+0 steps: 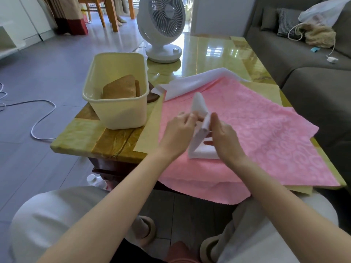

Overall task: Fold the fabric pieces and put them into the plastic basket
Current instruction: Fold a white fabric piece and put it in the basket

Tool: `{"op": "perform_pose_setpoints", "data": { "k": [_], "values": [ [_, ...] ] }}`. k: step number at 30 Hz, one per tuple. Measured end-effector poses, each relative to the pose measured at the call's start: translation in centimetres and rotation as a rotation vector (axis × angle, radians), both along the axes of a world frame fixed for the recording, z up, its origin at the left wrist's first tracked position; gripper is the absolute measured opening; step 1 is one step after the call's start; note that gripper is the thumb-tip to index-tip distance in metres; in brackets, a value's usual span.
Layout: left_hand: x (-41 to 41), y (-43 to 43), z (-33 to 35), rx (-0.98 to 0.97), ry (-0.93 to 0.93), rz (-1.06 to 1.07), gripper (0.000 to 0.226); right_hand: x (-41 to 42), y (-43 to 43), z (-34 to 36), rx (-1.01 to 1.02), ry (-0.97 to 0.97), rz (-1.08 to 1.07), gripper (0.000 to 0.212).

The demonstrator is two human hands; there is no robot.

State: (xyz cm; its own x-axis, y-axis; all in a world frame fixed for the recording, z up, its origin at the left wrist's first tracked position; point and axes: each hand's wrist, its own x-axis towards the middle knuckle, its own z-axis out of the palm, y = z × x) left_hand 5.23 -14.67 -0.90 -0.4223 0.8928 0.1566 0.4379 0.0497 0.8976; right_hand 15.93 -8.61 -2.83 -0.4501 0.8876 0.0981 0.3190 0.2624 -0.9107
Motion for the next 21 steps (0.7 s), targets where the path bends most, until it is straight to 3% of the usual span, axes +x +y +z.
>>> {"op": "perform_pose_setpoints", "data": {
  "k": [3, 8, 11, 14, 18, 21],
  "values": [
    [2.2, 1.7, -1.2, -0.071, 0.064, -0.121, 0.04, 3.1, 2.0, -0.3, -0.062, -0.082, -0.166, 0.041],
    [3.7, 3.2, -4.4, -0.252, 0.218, -0.272, 0.032, 5.1, 4.2, -3.0, -0.086, -0.423, -0.222, 0.033],
    [2.4, 3.2, -5.7, -0.231, 0.388, -0.198, 0.029, 5.2, 4.4, -3.4, -0.087, -0.545, -0.203, 0.034],
    [0.3, 2.9, -6.1, -0.379, 0.648, -0.074, 0.043, 4.8, 4.7, -3.1, -0.085, -0.614, -0.159, 0.039],
    [-1.3, 2.3, -6.6, -0.529, 0.757, -0.095, 0.052, 3.7, 5.2, -2.6, -0.204, -0.583, -0.176, 0.053],
    [-1.6, 2.3, -6.7, -0.539, 0.8, -0.129, 0.053, 3.1, 5.5, -2.1, -0.276, -0.44, -0.176, 0.043]
  ]
}}
